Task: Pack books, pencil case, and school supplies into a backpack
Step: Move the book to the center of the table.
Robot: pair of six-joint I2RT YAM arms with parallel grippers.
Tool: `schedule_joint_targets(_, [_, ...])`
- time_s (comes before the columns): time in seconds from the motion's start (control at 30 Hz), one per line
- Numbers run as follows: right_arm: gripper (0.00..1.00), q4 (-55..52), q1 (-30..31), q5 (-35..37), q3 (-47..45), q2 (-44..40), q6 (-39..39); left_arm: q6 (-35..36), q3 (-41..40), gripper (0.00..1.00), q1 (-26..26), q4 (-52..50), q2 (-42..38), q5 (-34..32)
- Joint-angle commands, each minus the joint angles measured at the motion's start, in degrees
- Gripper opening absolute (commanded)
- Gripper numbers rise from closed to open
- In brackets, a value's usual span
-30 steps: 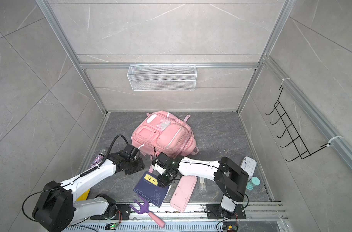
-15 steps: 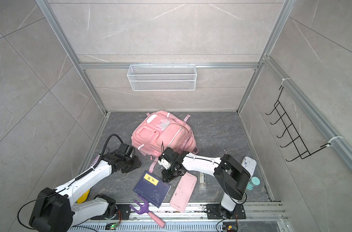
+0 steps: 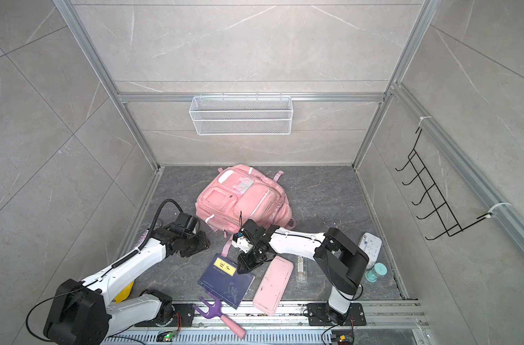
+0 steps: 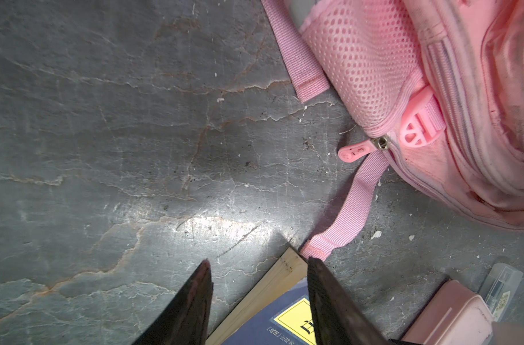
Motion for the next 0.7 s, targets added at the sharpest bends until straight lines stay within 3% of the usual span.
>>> schedule_joint_targets(0.0, [0.40, 1.37, -0.01, -1.10, -0.11, 1.45, -0.04, 1.09, 0.47, 0.54, 0.35, -1.00, -0.43, 0.93])
schedule_joint_targets(0.5, [0.25, 6.28, 0.01, -8.08, 0.17, 3.68, 1.11, 1.42, -1.28, 0.54, 1.49, -1.98, -2.96, 0.64])
schedule_joint_targets(0.67, [0.14, 6.36, 0.01, -8.08, 1.72, 5.42, 1.10, 1.42, -1.73, 0.54, 2.08, -1.95, -3.50, 0.75])
